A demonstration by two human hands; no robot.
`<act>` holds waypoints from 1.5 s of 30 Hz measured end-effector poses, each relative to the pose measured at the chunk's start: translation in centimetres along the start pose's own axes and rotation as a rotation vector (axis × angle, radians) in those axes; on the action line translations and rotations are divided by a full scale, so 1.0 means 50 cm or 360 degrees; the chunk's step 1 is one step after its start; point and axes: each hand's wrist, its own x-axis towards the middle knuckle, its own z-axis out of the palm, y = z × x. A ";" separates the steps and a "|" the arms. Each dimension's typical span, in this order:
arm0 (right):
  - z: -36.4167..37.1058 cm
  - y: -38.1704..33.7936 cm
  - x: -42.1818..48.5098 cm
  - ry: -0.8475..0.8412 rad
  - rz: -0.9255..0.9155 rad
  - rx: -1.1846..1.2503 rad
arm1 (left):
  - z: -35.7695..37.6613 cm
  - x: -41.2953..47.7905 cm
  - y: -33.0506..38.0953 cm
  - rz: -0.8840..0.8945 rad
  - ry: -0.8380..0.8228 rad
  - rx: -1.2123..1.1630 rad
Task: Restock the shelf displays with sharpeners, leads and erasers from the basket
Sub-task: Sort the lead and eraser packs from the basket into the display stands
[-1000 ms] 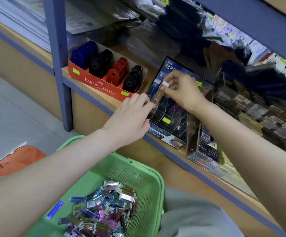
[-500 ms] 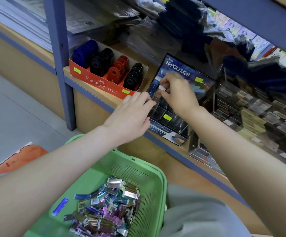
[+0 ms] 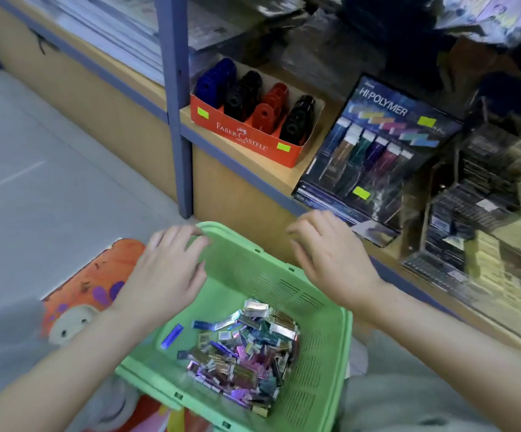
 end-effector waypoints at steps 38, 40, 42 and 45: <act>0.584 -0.227 -0.204 -0.1999 0.0623 0.0912 | 0.155 -0.191 -0.093 -0.1101 -0.0143 -0.0615; 0.582 -0.227 -0.200 -0.2065 0.0514 0.0817 | 0.155 -0.195 -0.095 -0.1091 -0.0142 -0.0618; 0.577 -0.225 -0.201 -0.2076 0.0515 0.0813 | 0.154 -0.202 -0.098 -0.1088 -0.0143 -0.0608; 0.564 -0.214 -0.199 -0.2040 0.0624 0.0907 | 0.154 -0.202 -0.098 -0.0998 -0.0051 -0.0525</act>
